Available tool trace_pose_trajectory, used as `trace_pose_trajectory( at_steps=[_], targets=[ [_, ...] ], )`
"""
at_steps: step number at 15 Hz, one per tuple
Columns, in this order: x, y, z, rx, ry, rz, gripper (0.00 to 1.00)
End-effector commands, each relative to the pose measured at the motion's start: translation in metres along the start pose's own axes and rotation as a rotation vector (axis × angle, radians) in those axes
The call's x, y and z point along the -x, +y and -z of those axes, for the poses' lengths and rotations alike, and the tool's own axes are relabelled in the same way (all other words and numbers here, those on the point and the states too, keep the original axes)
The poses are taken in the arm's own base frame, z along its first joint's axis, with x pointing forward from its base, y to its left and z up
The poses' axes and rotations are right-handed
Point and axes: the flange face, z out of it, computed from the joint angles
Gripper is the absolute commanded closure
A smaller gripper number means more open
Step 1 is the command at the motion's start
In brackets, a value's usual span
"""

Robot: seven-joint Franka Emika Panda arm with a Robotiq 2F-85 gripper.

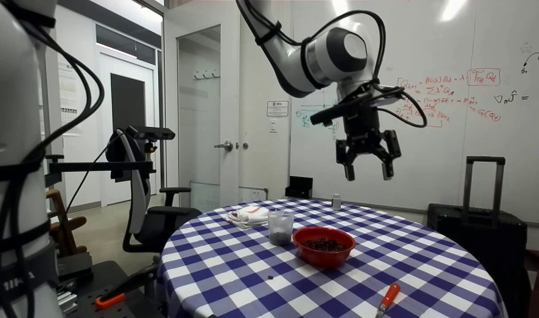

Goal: Put a spoonful of the things in the red bowl into the jug

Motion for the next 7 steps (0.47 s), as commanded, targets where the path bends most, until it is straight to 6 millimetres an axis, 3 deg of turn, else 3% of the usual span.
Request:
trace_pose_trajectory(
  at_steps=[1, 2, 3, 5, 7],
  targets=[
    [0.056, -0.032, 0.06, -0.127, 0.037, 0.145, 0.0],
    [0.069, -0.042, 0.075, -0.161, 0.047, 0.186, 0.0],
    [0.034, -0.033, 0.048, -0.104, 0.032, 0.114, 0.0],
    [0.043, -0.038, 0.064, -0.116, 0.05, 0.125, 0.0],
    [0.041, -0.034, 0.056, -0.113, 0.039, 0.116, 0.0]
  ],
)
